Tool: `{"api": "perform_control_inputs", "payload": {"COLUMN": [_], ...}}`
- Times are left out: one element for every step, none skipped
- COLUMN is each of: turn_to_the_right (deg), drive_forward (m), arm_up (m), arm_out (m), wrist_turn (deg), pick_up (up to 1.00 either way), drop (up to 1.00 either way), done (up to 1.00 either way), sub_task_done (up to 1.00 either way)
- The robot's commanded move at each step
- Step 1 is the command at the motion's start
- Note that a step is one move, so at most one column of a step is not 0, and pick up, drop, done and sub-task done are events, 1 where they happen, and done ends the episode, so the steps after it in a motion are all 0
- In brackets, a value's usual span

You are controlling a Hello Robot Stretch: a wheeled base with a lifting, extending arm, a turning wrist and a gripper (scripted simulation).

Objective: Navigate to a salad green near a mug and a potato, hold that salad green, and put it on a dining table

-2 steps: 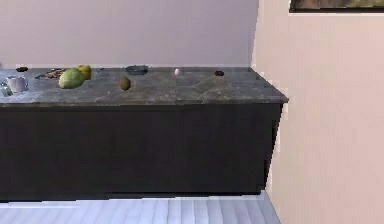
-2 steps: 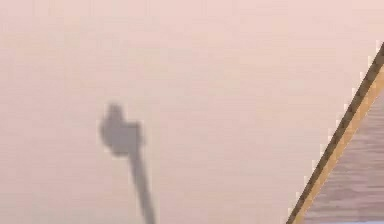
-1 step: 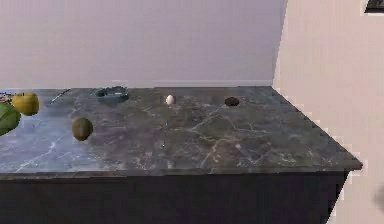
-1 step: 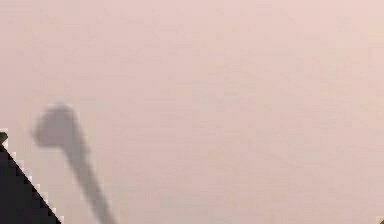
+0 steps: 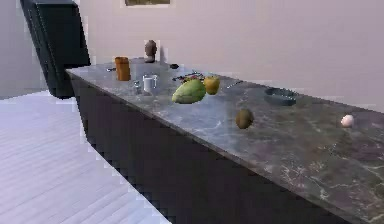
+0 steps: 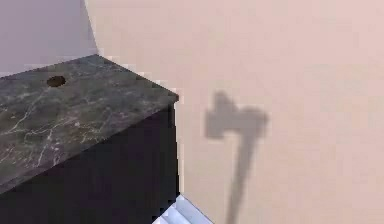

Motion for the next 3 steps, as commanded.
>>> {"api": "perform_control_inputs", "payload": {"turn_to_the_right": [-39.0, 0.0, -30.0], "drive_forward": [0.00, 0.45, 0.00], "arm_up": [0.00, 0.00, 0.00], "arm_out": [0.00, 0.00, 0.00], "wrist_turn": [0.0, 0.0, 0.0], "pick_up": [0.00, 0.00, 0.00], "drop": [0.00, 0.00, 0.00], "done": [0.00, 0.00, 0.00], "sub_task_done": [0.00, 0.00, 0.00]}}
